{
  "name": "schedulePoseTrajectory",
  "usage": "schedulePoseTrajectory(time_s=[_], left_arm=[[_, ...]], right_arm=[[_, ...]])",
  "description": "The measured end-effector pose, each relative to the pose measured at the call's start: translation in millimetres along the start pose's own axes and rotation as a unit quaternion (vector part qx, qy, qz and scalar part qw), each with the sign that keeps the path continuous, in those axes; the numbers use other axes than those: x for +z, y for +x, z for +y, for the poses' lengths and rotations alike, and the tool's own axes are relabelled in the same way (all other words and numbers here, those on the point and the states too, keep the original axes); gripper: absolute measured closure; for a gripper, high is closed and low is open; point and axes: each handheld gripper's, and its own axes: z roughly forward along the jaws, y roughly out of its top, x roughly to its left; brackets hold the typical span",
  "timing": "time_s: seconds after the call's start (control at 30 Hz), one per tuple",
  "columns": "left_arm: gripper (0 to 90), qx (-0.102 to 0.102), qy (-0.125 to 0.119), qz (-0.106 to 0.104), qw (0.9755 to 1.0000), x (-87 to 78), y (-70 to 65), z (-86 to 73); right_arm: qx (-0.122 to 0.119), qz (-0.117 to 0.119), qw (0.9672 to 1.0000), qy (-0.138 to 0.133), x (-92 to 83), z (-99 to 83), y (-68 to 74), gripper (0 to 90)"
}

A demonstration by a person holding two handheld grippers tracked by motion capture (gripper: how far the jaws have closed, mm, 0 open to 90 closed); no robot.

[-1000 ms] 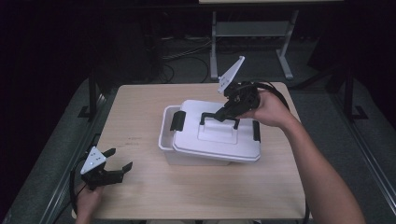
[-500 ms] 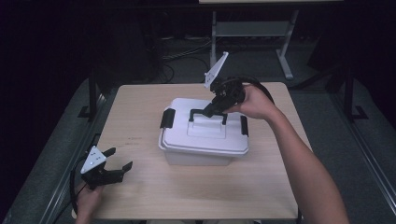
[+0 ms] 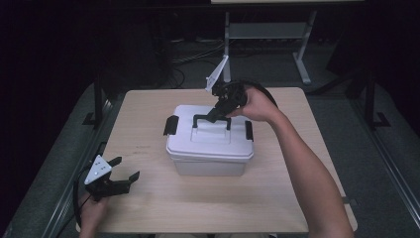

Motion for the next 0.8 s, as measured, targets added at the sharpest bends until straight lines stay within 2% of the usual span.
schedulePoseTrajectory(time_s=[0.27,0.8], left_arm=[[13.8,-0.004,-0.001,0.001,1.0000,-0.3,0.9,-0.6],[13.8,-0.004,-0.001,0.001,1.0000,-0.6,1.4,-0.4]], right_arm=[[0.006,0.004,0.9999,0.015,7.7,-0.1,-3.8,84.1],[0.003,0.013,0.9999,0.003,13.2,1.6,-8.2,84.0]])
